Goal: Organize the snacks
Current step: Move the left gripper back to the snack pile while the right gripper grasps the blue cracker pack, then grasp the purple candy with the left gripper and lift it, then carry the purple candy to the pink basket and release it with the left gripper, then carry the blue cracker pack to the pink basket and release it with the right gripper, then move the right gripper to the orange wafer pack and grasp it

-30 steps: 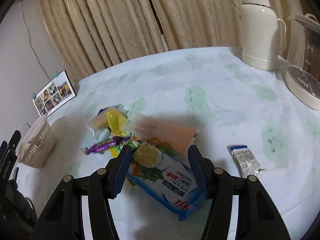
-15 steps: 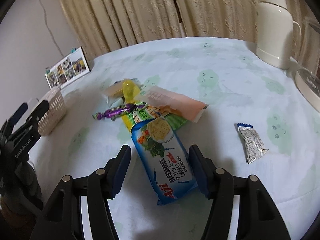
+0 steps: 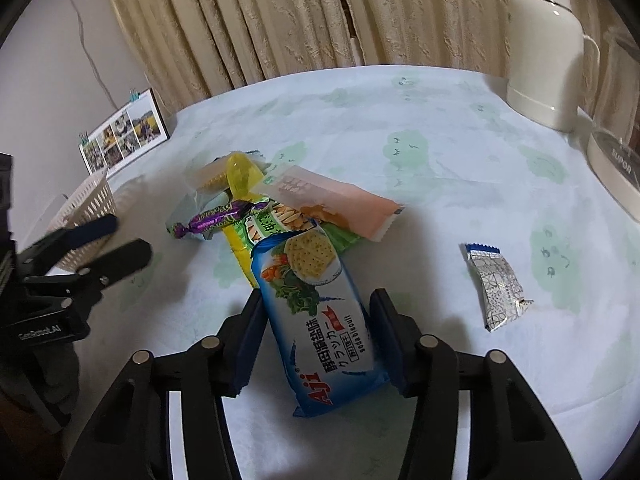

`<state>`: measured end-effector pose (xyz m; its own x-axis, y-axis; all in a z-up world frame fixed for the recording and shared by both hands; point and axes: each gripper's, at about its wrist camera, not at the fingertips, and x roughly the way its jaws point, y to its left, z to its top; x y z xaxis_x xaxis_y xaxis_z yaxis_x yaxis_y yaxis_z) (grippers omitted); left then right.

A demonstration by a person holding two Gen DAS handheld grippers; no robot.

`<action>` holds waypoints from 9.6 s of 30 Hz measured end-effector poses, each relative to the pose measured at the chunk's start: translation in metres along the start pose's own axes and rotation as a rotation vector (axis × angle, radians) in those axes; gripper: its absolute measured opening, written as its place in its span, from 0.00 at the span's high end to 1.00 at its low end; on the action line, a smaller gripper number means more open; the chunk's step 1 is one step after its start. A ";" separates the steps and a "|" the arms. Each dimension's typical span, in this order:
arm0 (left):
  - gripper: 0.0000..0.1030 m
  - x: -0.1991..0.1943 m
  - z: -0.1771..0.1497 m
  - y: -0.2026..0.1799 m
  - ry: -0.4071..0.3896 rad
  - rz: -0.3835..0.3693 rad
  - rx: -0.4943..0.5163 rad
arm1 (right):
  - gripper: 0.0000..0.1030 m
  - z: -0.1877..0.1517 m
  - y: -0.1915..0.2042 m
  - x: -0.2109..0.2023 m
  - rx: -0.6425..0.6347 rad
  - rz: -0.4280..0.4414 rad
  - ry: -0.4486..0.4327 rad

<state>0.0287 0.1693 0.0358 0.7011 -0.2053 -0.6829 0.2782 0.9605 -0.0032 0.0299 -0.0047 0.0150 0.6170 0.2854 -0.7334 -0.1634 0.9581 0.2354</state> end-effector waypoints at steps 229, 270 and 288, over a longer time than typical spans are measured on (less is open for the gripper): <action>0.29 -0.130 -0.050 0.177 -0.498 0.744 -0.685 | 0.50 0.071 0.226 0.053 -0.014 0.522 -0.047; 0.19 -0.087 -0.028 0.082 -0.453 0.623 -0.245 | 0.49 0.069 0.056 0.021 0.161 0.188 -0.187; 0.19 -0.064 -0.026 0.051 -0.390 0.552 -0.104 | 0.49 0.077 -0.012 0.038 0.193 0.041 -0.123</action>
<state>-0.0191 0.2368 0.0602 0.9127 0.2861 -0.2918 -0.2390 0.9529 0.1870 0.1150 -0.0071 0.0332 0.7043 0.3070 -0.6401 -0.0473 0.9199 0.3892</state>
